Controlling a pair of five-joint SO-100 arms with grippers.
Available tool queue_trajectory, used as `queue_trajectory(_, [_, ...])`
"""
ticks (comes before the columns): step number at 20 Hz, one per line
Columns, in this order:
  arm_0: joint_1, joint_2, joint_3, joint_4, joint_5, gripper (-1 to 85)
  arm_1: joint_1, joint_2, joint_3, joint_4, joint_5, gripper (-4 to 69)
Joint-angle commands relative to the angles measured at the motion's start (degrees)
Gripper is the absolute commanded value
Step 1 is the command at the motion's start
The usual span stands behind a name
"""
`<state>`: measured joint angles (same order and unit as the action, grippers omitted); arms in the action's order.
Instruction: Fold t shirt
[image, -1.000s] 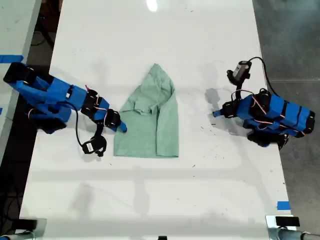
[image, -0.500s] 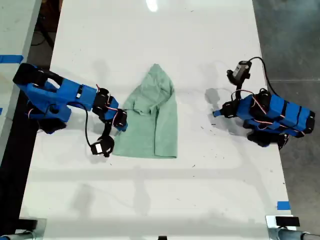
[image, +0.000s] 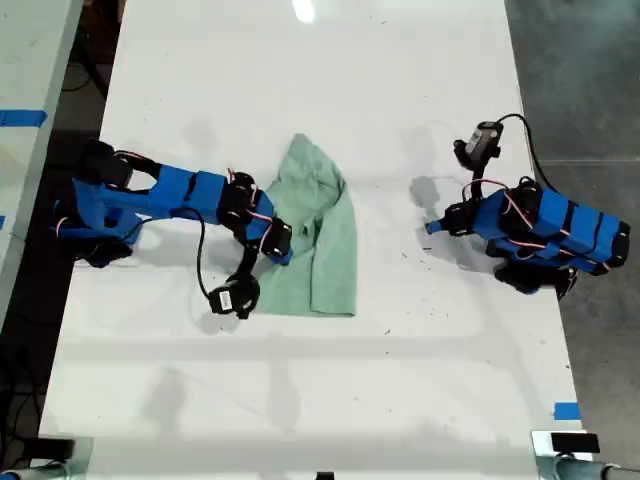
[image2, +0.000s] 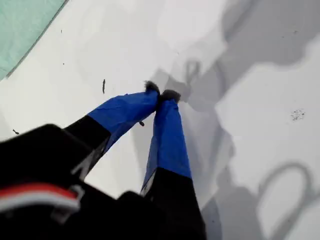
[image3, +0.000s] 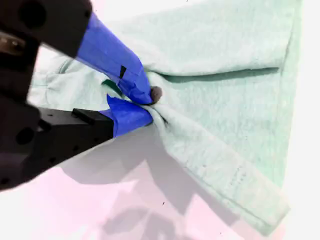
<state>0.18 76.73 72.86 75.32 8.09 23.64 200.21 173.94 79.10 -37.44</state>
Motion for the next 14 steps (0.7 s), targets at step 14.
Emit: queue_trajectory(14, [-6.4, -14.9, -6.1, -14.6, 9.8, 24.2, -1.0, 0.9, 1.3, -2.4, -1.0, 1.7])
